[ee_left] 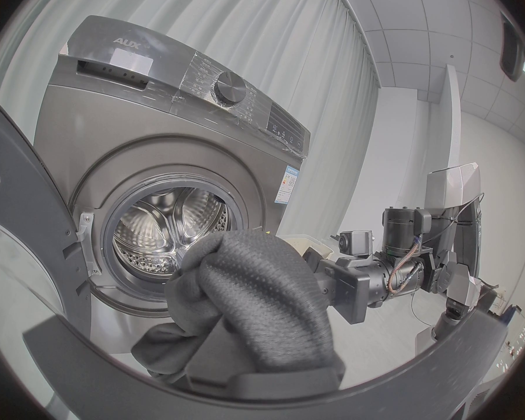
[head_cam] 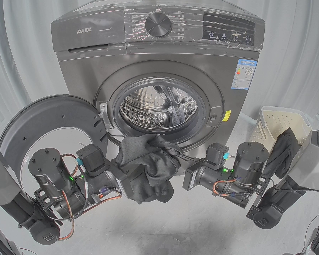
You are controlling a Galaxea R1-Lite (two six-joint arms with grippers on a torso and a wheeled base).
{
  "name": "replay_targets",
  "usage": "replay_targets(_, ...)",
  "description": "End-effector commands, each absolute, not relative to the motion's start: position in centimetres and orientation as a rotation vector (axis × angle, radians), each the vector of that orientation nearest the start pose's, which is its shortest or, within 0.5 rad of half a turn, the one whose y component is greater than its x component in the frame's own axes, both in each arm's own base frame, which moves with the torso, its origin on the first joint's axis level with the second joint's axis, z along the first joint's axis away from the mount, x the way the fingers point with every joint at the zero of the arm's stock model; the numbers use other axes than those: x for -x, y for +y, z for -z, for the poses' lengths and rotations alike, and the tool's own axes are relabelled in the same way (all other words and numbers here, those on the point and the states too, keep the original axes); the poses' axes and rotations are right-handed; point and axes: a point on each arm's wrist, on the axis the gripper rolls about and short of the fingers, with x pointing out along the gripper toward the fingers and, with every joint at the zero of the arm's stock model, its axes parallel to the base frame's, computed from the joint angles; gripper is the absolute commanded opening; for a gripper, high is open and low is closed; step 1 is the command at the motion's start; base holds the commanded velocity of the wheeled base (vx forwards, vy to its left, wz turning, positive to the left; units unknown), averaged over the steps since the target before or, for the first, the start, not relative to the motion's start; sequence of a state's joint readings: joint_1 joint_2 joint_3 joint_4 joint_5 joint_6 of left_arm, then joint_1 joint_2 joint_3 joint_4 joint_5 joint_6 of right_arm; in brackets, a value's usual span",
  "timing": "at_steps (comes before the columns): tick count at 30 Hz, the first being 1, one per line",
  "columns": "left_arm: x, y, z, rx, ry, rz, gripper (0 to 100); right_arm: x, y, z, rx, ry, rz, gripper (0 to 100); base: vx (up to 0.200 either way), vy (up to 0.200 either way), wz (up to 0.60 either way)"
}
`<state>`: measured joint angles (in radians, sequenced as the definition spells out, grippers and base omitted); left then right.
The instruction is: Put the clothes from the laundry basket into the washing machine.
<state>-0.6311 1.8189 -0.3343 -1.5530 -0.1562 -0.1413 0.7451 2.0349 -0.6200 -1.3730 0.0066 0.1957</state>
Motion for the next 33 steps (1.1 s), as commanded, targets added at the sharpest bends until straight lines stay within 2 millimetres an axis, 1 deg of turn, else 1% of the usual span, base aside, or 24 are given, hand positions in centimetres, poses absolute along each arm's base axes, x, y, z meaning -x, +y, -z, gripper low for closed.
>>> replay_targets(1,-21.3,-16.0,-13.1,0.153,-0.016,0.789,0,-24.5,23.2,-10.0,-0.168,0.122,-0.759,0,0.0,0.0,0.0)
replay_targets(5,-21.4,-15.9,-13.1,0.156,-0.017,0.781,0,-24.3,23.3,-10.0,-0.168,0.122,-0.761,0,0.0,0.0,0.0)
replay_targets(6,-21.4,-15.9,-13.1,0.159,-0.017,0.779,0,-24.2,23.4,-10.1,-0.17,0.121,-0.764,100,0.0,0.0,0.0)
replay_targets(9,-21.4,-15.8,-13.3,0.174,-0.016,0.778,0,-23.7,23.1,-9.6,-0.156,0.146,-0.763,100,0.0,0.0,0.0)
replay_targets(10,-21.4,-15.8,-13.3,0.177,-0.015,0.776,0,-23.2,22.7,-9.2,-0.144,0.167,-0.762,100,0.0,0.0,0.0)
replay_targets(13,-21.4,-15.7,-13.3,0.18,-0.018,0.752,0,-21.6,21.1,-9.2,-0.112,0.206,-0.766,100,0.0,0.0,0.0)
replay_targets(15,-21.4,-15.7,-13.3,0.182,-0.019,0.732,0,-21.1,20.6,-9.1,-0.106,0.215,-0.764,100,0.0,0.0,0.0)
replay_targets(16,-21.5,-15.6,-13.3,0.189,-0.021,0.702,0,-20.6,19.7,-8.9,-0.097,0.232,-0.754,100,0.0,0.0,0.0)
replay_targets(19,-21.6,-15.6,-13.5,0.199,-0.03,0.675,0,-19.4,18.3,-10.0,-0.081,0.207,-0.749,100,0.0,0.0,0.0)
replay_targets(20,-21.6,-15.6,-13.5,0.199,-0.03,0.675,0,-19.4,18.3,-10.0,-0.081,0.207,-0.749,100,0.0,0.0,0.0)
replay_targets(21,-21.6,-15.6,-13.6,0.2,-0.033,0.672,0,-18.8,17.6,-10.5,-0.083,0.192,-0.752,100,0.0,0.0,0.0)
replay_targets(22,-21.6,-15.6,-13.6,0.2,-0.033,0.672,0,-18.8,17.5,-10.6,-0.083,0.192,-0.752,100,0.0,0.0,0.0)
replay_targets(23,-21.8,-15.8,-13.6,0.203,-0.036,0.665,0,-17.9,16.5,-11.3,-0.09,0.175,-0.76,100,0.0,0.0,0.0)
replay_targets(25,-22.0,-15.9,-13.7,0.205,-0.043,0.651,0,-17.2,16.0,-11.9,-0.108,0.162,-0.776,100,0.0,0.0,0.0)
replay_targets(27,-22.1,-16.0,-13.6,0.205,-0.041,0.639,0,-17.1,15.6,-12.2,-0.111,0.159,-0.783,100,0.0,0.0,0.0)
replay_targets(30,-22.1,-16.0,-13.5,0.202,-0.039,0.622,0,-17.6,15.0,-12.1,-0.105,0.156,-0.748,100,0.0,0.0,0.0)
replay_targets(32,-22.0,-16.1,-13.4,0.203,-0.032,0.621,0,-17.8,15.0,-12.1,-0.105,0.151,-0.739,100,0.0,0.0,0.0)
replay_targets(33,-21.9,-16.2,-13.2,0.201,-0.025,0.597,0,-18.3,15.1,-11.7,-0.1,0.161,-0.723,100,0.0,0.0,0.0)
